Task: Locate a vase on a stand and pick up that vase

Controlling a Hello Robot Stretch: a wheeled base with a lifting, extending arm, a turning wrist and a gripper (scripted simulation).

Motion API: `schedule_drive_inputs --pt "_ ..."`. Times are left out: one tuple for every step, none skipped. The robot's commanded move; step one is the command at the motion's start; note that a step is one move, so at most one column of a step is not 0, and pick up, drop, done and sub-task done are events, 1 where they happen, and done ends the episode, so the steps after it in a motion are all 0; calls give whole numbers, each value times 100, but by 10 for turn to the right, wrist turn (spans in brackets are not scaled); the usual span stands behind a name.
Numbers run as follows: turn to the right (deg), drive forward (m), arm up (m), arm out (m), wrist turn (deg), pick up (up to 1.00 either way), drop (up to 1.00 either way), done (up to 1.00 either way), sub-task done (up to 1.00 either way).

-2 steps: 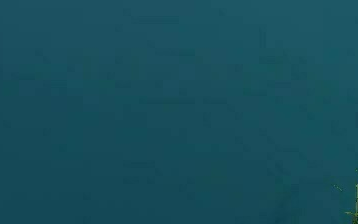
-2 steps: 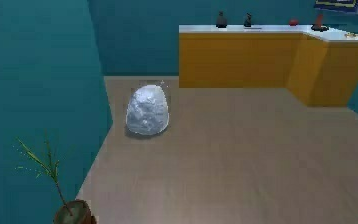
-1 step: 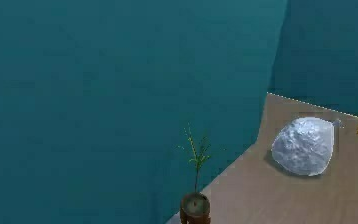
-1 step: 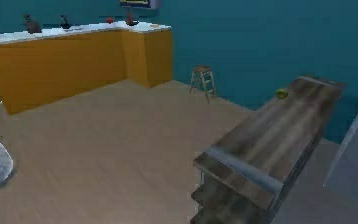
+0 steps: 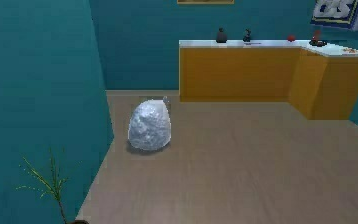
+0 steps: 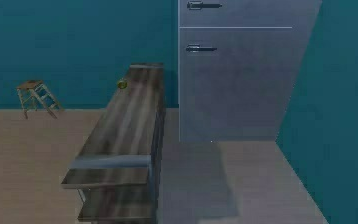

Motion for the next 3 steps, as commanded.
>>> schedule_drive_inputs --pt "180 0 0 0 0 0 0 0 0" --pt "0 100 0 0 0 0 0 0 0" --pt "0 75 0 0 0 0 0 0 0"
